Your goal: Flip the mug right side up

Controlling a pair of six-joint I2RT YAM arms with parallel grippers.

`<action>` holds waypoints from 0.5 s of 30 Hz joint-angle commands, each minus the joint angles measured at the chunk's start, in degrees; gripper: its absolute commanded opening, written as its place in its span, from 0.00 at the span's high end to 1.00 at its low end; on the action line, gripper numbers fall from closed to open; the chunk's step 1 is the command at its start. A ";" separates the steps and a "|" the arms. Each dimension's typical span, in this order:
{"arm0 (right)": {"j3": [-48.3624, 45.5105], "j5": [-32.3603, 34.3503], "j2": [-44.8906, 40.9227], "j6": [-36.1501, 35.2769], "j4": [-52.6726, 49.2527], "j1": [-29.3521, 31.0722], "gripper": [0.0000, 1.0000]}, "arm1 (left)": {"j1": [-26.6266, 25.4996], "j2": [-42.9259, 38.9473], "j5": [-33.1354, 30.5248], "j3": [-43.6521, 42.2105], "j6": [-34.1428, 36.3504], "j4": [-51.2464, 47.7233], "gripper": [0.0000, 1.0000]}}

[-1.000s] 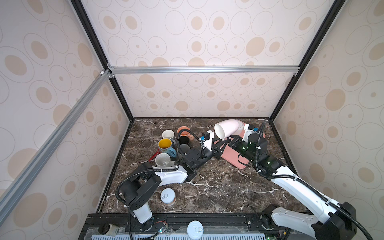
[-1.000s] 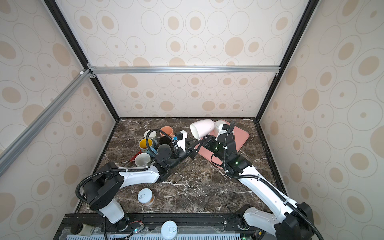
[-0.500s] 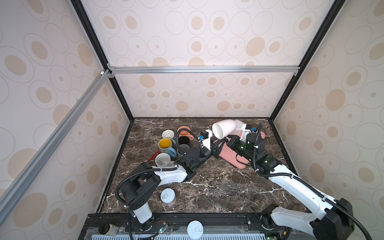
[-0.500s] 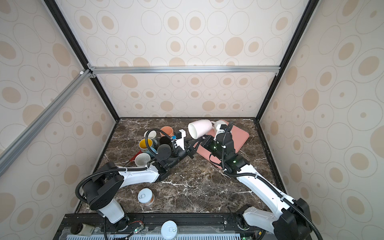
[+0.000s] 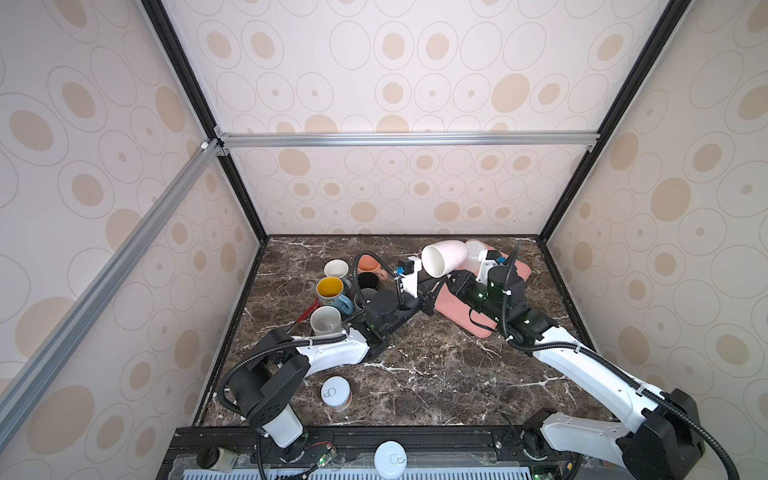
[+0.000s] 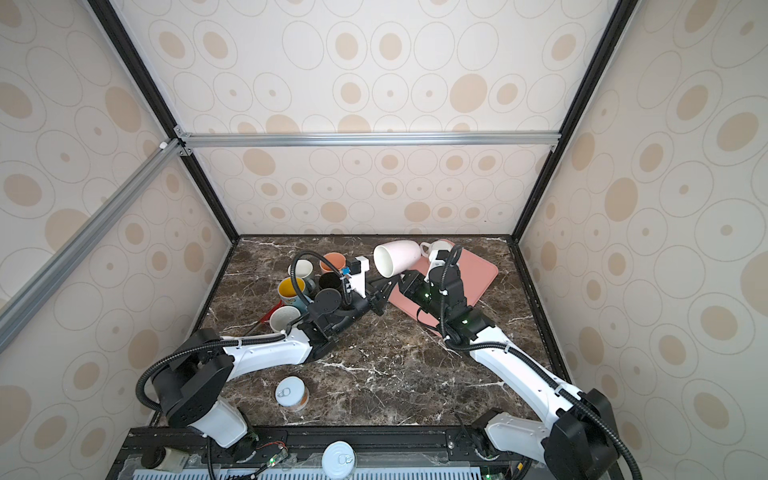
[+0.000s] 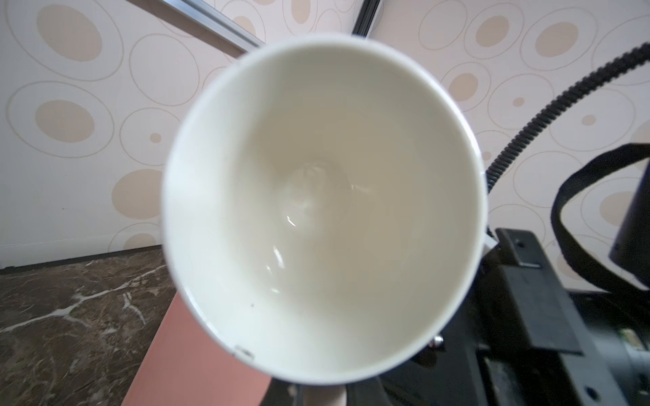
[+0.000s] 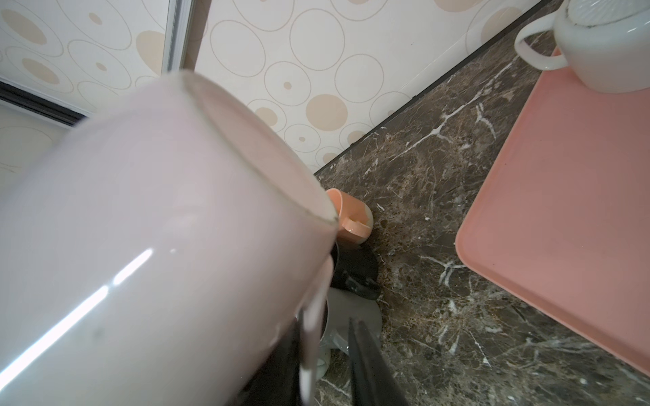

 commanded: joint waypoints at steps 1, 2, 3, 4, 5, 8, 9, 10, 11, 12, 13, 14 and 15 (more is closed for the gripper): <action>-0.07 -2.87 0.29 -0.17 2.75 0.76 0.64 | 0.46 -3.15 -2.40 0.22 1.17 -3.37 1.00; -0.05 -3.30 0.37 -0.33 2.56 0.74 0.62 | 0.48 -3.72 -3.08 -0.03 1.08 -4.35 1.00; 0.21 -3.88 0.62 -0.61 2.36 0.77 0.61 | 0.55 -4.41 -3.83 -0.37 1.06 -5.43 1.00; 0.38 -4.49 0.78 -0.93 1.87 0.72 0.60 | 0.56 -5.15 -4.55 -0.71 1.05 -6.73 1.00; 0.56 -5.01 0.93 -1.16 1.42 0.76 0.59 | 0.57 -5.83 -5.27 -1.05 1.03 -7.77 1.00; 0.98 -6.76 1.07 -2.31 -0.05 0.74 0.58 | 0.62 -8.48 -7.73 -2.26 1.07 -11.74 1.00; 1.01 -7.45 1.14 -2.79 -0.69 0.77 0.58 | 0.71 -9.46 -8.78 -2.89 1.03 -13.16 1.00; 1.23 -8.23 1.30 -3.27 -1.34 0.78 0.58 | 0.67 -10.50 -9.63 -3.34 1.01 -14.52 1.00; 1.27 -8.86 1.38 -3.44 -1.79 0.80 0.58 | 0.70 -11.38 -10.44 -3.77 0.94 -15.62 1.00; 1.05 -9.68 1.54 -3.50 -2.04 0.86 0.57 | 0.73 -12.38 -11.49 -4.15 0.77 -17.13 1.00; 0.92 -10.58 1.66 -3.36 -1.97 0.86 0.58 | 0.74 -13.42 -12.56 -4.39 0.60 -18.77 1.00; 0.68 -11.40 1.76 -3.25 -1.75 0.80 0.58 | 0.66 -14.29 -13.71 -4.67 0.60 -19.96 1.00; 0.50 -12.34 1.71 -3.26 -1.66 0.88 0.58 | 0.67 -15.34 -15.07 -4.97 0.46 -21.62 1.00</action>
